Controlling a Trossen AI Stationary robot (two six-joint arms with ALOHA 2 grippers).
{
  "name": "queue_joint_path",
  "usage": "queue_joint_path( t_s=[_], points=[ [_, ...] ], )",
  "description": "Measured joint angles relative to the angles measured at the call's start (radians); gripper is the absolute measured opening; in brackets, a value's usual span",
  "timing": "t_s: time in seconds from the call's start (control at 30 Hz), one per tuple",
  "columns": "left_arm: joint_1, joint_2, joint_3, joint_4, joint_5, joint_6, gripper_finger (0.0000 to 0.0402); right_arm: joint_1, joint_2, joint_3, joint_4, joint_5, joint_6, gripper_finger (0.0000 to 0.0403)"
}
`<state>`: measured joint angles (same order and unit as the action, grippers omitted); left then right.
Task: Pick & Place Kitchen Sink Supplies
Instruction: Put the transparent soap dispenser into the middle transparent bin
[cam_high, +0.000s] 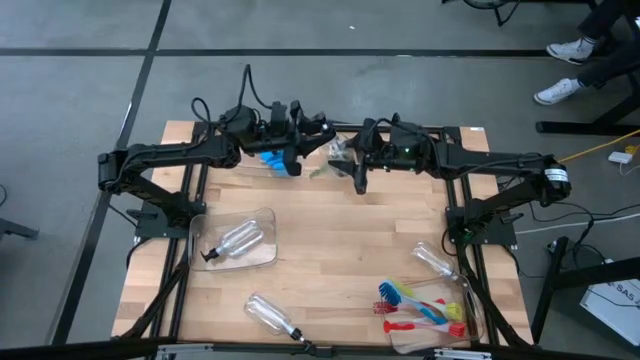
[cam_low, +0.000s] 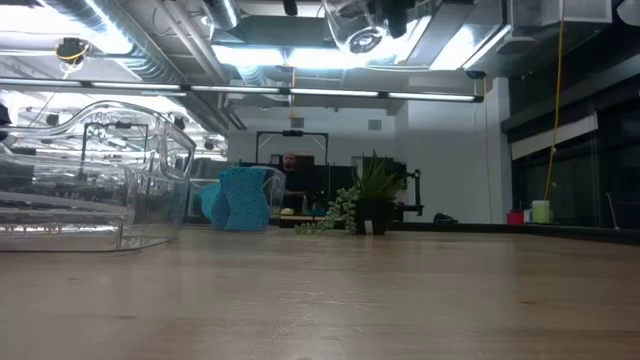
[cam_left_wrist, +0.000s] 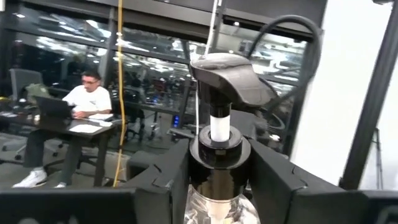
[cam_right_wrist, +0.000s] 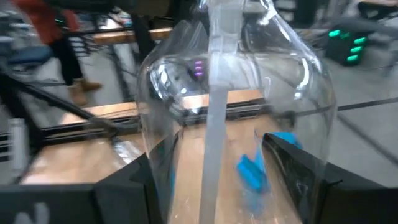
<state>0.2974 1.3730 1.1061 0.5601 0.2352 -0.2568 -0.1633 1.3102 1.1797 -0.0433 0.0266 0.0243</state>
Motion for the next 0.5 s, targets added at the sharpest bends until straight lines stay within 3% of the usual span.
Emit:
queue_joint_path(
  t_s=[0.2,0.5],
  points=[
    [0.023,-0.001,0.000,-0.003,0.095,-0.028,0.0132,-0.043,0.000,0.000,0.009,-0.195,0.101,0.0216],
    [0.058,0.002,0.002,0.011,0.295,-0.094,0.0134,-0.120,0.005,-0.002,0.063,-0.586,0.305,0.0216]
  ],
)
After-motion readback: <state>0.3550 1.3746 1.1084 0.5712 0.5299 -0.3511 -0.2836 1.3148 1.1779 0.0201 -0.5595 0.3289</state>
